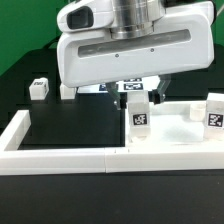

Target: Assemble square table

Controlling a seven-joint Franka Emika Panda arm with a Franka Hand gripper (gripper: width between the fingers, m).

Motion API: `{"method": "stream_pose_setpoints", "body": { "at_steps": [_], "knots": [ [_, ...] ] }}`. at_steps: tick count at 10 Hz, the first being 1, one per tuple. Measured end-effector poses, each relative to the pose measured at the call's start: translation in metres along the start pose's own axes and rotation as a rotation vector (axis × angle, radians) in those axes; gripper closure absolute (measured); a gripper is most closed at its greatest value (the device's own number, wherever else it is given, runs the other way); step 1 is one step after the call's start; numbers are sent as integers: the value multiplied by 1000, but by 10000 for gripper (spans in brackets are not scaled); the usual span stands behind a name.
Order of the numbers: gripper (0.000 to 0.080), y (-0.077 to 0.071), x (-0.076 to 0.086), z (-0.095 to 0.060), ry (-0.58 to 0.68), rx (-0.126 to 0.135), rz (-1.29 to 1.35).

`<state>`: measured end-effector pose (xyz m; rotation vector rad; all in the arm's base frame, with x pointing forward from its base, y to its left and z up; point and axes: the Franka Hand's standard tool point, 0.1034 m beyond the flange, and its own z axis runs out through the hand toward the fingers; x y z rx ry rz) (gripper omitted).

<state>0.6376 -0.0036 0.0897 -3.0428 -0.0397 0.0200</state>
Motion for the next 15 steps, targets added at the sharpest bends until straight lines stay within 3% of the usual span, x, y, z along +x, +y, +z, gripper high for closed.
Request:
{"method": "stream_pose_setpoints", "body": {
  "at_steps": [3,5,9,15],
  "knots": [
    [509,0,0,0,0,1,228],
    [509,0,-1,1,90,2,450],
    [509,2,-10,1,159,33,895],
    [506,1,-13,2,152,43,1385]
  ]
}}
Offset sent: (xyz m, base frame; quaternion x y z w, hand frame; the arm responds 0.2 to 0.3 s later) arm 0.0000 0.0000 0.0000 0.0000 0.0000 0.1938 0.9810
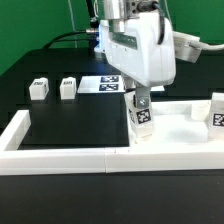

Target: Assemble square table

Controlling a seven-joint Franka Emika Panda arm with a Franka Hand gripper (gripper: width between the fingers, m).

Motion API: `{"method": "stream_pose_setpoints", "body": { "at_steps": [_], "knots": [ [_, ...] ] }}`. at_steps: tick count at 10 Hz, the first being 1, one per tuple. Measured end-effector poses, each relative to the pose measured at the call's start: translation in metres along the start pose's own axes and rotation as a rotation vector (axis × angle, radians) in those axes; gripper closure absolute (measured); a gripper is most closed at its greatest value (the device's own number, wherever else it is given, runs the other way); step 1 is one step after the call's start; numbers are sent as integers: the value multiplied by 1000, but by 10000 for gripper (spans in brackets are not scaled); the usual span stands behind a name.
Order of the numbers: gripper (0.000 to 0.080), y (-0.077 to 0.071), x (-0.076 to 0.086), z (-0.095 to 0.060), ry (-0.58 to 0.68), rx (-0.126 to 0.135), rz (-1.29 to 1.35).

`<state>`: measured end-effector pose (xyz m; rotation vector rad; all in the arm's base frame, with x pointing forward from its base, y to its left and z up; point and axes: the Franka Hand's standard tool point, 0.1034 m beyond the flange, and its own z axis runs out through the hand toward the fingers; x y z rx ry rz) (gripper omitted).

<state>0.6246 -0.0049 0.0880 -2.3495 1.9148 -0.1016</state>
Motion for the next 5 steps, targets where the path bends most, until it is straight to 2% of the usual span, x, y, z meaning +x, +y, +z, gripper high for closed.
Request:
{"method": "stream_pose_setpoints", "body": {
  "at_steps": [2,3,4,5],
  "knots": [
    [506,1,-1,0,-4,-6,-1],
    [454,1,-1,0,-4,-6,-2],
    [319,0,-2,0,-4,-7,-15],
    [319,2,-2,0,3,-27,-237]
  ]
}}
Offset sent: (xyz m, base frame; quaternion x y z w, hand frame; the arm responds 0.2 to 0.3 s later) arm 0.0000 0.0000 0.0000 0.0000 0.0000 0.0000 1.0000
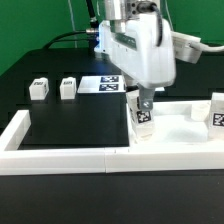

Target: Assemble square table

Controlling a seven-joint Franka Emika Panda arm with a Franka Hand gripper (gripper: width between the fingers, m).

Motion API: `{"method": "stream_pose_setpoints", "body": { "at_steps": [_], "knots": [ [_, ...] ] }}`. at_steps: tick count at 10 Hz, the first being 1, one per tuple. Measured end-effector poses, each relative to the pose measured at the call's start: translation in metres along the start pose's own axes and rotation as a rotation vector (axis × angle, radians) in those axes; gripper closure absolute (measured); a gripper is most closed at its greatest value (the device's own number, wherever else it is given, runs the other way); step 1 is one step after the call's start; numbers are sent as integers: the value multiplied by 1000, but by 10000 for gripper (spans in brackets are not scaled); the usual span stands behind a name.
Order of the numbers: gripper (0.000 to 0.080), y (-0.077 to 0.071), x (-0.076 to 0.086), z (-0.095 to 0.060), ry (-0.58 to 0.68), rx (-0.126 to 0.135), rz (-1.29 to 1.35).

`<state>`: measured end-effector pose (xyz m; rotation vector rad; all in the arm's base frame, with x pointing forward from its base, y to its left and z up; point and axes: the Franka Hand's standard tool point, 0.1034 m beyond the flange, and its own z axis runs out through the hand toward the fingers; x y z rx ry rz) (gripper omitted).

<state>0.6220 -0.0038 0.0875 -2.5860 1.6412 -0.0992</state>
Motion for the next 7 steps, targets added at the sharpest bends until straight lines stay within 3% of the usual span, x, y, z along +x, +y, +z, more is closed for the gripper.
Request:
{"method": "stream_pose_setpoints", "body": {
  "at_steps": [1,2,5,7],
  "knots": [
    [183,1,-2,-1,4,-15,-172],
    [160,6,-2,-5,27,16,-222],
    [151,9,-3,-2,27,2,-455],
    [151,2,-13,-1,44,-22,-703]
  ]
}}
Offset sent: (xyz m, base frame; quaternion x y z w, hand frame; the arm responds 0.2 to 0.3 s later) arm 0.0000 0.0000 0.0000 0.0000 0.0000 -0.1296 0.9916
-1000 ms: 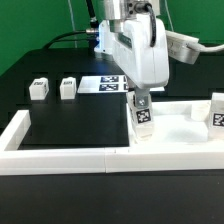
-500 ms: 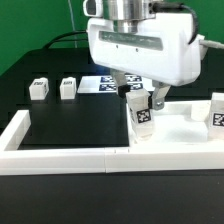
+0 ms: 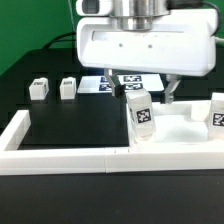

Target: Assemble square table

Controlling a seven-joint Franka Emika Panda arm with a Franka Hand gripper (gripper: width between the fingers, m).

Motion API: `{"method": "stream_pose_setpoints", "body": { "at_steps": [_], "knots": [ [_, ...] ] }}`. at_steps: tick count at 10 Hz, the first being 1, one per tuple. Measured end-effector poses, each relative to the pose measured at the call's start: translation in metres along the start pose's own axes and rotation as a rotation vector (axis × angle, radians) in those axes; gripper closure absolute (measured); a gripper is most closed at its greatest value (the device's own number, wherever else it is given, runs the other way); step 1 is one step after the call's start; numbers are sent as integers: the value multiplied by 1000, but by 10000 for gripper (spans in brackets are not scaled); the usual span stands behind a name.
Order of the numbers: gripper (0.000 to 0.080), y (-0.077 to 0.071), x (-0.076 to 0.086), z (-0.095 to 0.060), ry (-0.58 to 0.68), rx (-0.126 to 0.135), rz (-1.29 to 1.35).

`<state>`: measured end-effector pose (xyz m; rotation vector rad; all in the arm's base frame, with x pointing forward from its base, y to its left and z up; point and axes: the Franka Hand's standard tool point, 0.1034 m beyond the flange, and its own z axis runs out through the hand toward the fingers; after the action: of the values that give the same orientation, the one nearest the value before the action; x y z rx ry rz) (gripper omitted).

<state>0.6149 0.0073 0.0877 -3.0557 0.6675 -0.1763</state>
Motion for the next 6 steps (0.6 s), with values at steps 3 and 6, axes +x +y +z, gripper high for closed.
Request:
{"method": "stream_pose_setpoints", "body": {
  "at_steps": [3,6],
  "knots": [
    [151,0,7,3,15,1,-200],
    [387,-1,6,3,13,8,-105]
  ]
}}
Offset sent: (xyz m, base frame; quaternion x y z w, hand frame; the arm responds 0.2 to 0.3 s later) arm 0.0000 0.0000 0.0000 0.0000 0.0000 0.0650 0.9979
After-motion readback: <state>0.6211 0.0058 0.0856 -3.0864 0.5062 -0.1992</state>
